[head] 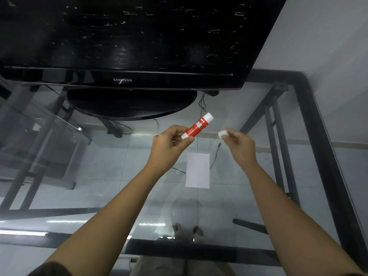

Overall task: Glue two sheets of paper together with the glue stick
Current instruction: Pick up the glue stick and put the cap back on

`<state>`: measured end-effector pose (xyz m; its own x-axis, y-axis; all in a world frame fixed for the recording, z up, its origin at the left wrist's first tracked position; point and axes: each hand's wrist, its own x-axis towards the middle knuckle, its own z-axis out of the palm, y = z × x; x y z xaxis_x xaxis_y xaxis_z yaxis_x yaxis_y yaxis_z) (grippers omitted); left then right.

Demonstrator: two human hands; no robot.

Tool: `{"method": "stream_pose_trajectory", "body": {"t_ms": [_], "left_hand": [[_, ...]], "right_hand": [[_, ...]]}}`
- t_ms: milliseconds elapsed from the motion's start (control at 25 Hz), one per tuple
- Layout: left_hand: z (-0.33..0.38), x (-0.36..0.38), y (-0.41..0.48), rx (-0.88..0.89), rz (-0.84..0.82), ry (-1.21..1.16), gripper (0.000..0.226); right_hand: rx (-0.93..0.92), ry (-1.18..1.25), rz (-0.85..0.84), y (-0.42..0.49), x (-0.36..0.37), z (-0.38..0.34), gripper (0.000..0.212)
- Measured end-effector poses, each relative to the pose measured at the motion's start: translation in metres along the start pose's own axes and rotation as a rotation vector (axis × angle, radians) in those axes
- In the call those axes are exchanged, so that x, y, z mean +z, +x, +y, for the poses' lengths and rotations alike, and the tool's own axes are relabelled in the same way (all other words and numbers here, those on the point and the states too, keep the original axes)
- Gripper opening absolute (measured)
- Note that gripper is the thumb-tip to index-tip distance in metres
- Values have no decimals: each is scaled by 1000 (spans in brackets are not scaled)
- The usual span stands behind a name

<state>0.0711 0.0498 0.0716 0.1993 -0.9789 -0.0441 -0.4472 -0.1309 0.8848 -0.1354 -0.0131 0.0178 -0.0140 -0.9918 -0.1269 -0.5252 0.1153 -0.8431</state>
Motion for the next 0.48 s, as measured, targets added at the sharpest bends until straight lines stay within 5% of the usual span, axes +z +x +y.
{"method": "stream_pose_trajectory", "body": {"t_ms": [120,240,480], "left_hand": [[0,4,0,0,-4,-9,31],[4,5,-1,46,-25,7,31],[2,-2,2,116,-68,41,32]], "right_hand": [[129,549,-88,-8,2,-32,36],[148,809,-128,-21,2,-50,32],[3,422,-102,-21,-16,-62,35]]}}
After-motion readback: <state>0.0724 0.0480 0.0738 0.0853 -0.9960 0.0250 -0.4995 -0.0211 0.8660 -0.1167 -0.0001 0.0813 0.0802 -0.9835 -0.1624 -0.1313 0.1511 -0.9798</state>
